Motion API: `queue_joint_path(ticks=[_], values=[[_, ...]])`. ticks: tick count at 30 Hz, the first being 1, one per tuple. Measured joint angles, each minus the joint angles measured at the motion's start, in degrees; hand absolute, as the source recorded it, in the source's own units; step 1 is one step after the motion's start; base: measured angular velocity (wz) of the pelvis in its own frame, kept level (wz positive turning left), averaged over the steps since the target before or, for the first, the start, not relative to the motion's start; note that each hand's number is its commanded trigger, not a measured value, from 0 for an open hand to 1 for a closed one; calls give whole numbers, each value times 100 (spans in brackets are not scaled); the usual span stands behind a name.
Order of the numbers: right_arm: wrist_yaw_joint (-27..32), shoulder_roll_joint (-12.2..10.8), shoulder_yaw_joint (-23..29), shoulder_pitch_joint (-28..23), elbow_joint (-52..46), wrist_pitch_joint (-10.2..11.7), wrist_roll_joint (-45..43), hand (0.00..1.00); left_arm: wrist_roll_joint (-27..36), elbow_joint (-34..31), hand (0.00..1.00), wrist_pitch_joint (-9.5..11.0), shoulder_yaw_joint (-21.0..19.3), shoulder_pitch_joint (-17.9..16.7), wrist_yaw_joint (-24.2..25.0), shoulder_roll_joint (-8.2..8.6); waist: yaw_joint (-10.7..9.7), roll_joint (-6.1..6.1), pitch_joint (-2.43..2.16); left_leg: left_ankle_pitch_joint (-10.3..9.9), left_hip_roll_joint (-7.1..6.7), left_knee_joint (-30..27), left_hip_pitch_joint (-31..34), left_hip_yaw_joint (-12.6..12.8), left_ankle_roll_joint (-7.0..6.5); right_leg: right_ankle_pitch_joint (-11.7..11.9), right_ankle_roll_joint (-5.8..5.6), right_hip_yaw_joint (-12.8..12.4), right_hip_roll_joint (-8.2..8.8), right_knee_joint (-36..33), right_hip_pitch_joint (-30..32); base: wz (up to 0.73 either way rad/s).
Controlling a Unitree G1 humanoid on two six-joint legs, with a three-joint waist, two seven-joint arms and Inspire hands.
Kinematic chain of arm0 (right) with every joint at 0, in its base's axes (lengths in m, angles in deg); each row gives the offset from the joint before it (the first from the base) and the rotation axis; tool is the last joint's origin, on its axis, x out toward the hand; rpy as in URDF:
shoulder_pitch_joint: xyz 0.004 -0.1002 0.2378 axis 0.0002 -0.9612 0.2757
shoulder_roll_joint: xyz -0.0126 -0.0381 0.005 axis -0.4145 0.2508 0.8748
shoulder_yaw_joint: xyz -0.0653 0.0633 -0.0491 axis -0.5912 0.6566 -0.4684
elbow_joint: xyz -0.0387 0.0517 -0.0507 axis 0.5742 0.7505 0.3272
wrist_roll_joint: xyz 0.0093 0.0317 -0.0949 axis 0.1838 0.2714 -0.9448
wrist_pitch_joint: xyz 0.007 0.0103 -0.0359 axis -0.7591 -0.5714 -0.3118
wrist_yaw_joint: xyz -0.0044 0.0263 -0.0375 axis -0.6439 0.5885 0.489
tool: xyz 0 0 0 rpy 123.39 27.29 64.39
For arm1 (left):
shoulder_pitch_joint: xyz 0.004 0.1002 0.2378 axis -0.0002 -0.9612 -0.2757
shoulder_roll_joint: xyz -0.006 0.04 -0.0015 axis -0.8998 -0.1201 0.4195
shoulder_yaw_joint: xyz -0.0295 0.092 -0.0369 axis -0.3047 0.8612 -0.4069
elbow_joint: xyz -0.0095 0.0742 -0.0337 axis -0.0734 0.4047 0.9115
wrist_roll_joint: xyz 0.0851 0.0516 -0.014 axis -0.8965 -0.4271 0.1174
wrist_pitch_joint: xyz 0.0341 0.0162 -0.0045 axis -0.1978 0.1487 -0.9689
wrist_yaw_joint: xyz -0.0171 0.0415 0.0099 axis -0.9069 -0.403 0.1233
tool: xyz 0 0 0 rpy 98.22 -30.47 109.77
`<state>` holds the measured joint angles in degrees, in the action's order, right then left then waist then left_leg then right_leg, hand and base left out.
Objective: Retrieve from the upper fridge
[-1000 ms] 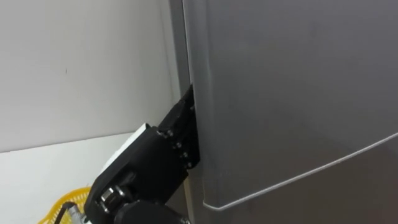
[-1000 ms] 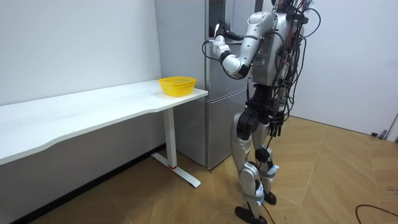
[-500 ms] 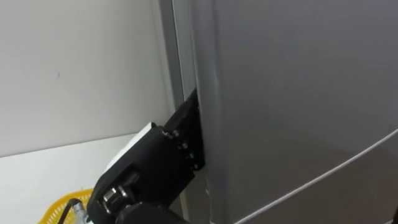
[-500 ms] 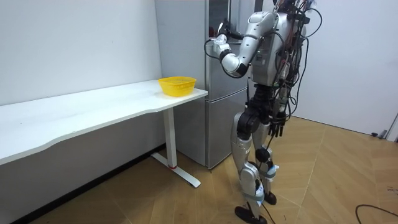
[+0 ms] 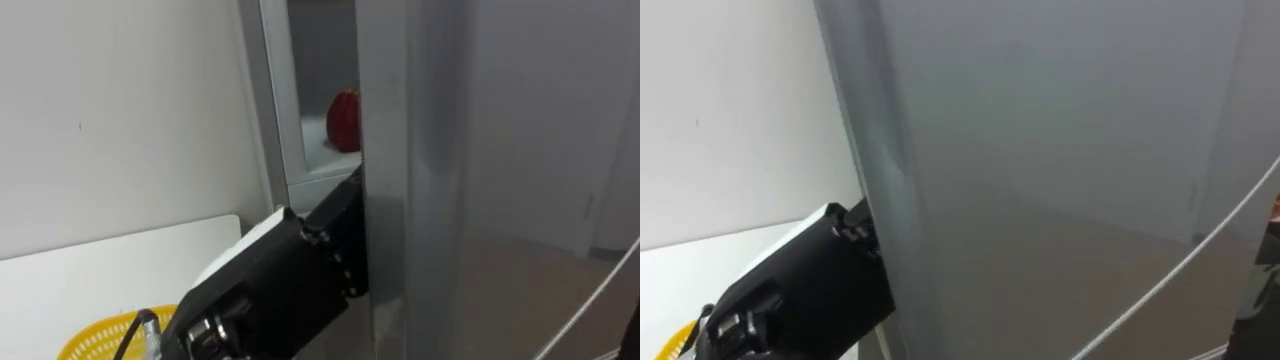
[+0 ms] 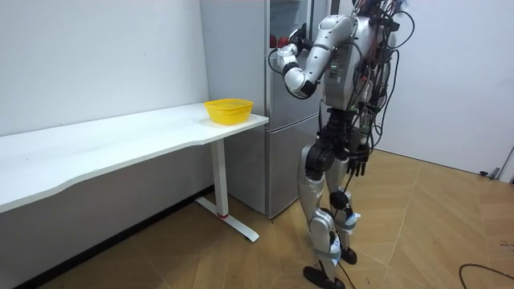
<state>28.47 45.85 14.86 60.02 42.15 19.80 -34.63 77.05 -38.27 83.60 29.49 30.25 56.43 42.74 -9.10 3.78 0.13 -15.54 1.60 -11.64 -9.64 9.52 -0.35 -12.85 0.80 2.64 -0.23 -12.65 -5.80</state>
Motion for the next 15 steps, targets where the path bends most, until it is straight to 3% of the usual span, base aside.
queue_joint_path(ticks=[8, 15], values=[[-12, 44, 0, -15, -2, -16, 0, 0, 0, 0, 0, -4, 138, 0, 136, 5, -10, -32, -15, 0, 29, 20, -93, 274, 1, 16, 10, -196, -26, -21, 24, -13], [-5, 43, 1, -27, 7, -12, 2, 0, 9, 0, 0, -4, 166, 9, 249, 4, -64, -36, -15, -1, 70, 29, -121, 313, 2, 39, 13, -270, -67, -14, 21, -6]])
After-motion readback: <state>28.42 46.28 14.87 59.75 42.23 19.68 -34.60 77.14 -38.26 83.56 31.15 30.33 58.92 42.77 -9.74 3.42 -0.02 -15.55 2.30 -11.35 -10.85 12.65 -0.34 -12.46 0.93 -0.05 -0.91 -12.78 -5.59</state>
